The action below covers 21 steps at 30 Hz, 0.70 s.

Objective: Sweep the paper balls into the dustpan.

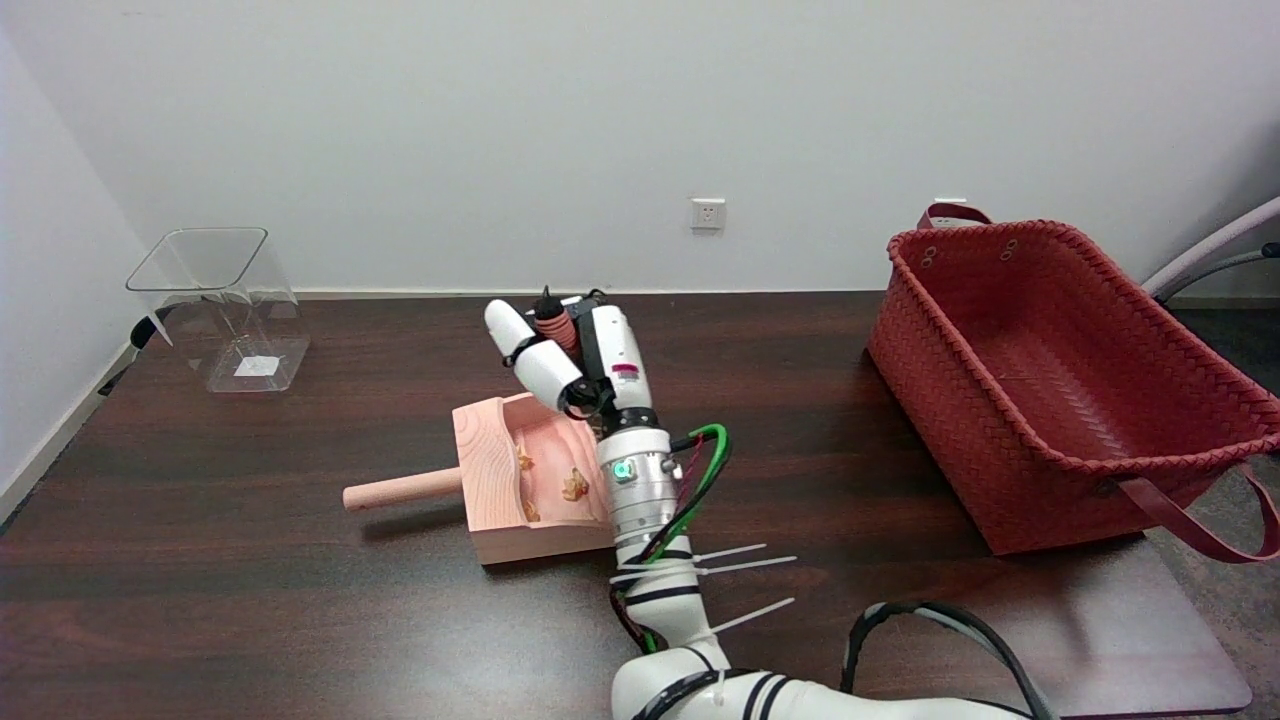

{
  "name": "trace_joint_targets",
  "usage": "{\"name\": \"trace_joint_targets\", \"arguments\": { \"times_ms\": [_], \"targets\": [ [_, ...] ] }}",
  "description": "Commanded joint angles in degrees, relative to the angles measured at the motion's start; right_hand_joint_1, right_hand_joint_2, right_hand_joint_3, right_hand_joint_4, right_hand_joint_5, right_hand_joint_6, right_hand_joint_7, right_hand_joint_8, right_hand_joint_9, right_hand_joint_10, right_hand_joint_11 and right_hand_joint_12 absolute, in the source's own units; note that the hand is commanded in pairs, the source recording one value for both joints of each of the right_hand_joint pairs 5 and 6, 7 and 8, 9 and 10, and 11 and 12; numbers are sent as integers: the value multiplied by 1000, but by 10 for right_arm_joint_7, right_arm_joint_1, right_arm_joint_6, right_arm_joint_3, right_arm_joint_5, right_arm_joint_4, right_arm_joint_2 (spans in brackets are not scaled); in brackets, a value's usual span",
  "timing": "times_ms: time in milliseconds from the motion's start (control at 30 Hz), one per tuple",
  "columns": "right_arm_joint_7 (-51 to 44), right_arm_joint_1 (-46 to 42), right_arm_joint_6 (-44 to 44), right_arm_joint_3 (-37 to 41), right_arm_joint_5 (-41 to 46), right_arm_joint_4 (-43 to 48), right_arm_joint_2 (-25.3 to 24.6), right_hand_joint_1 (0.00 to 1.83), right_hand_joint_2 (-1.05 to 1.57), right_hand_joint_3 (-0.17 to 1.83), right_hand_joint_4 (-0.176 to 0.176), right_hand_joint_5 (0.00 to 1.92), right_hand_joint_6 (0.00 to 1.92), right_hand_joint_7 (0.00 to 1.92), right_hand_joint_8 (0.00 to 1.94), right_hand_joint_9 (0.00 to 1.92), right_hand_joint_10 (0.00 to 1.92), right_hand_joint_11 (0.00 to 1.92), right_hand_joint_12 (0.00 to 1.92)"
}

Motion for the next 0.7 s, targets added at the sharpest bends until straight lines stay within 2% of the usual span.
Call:
{"name": "trace_joint_targets", "arguments": {
  "times_ms": [33, 300, 700],
  "targets": [
    [217, 29, -52, 0, 64, -27, -57, 643, 1571, 9, 0, 1920, 1920, 1920, 1920, 1920, 1920, 1920, 1920],
    [304, 38, -59, 1, 102, -1, -62, 637, 1571, -27, 0, 1920, 1920, 1920, 1920, 1920, 1920, 1920, 1920],
    [299, 47, -2, 7, 101, 42, -40, 628, 1571, -16, 0, 1920, 1920, 1920, 1920, 1920, 1920, 1920, 1920]
  ]
}}
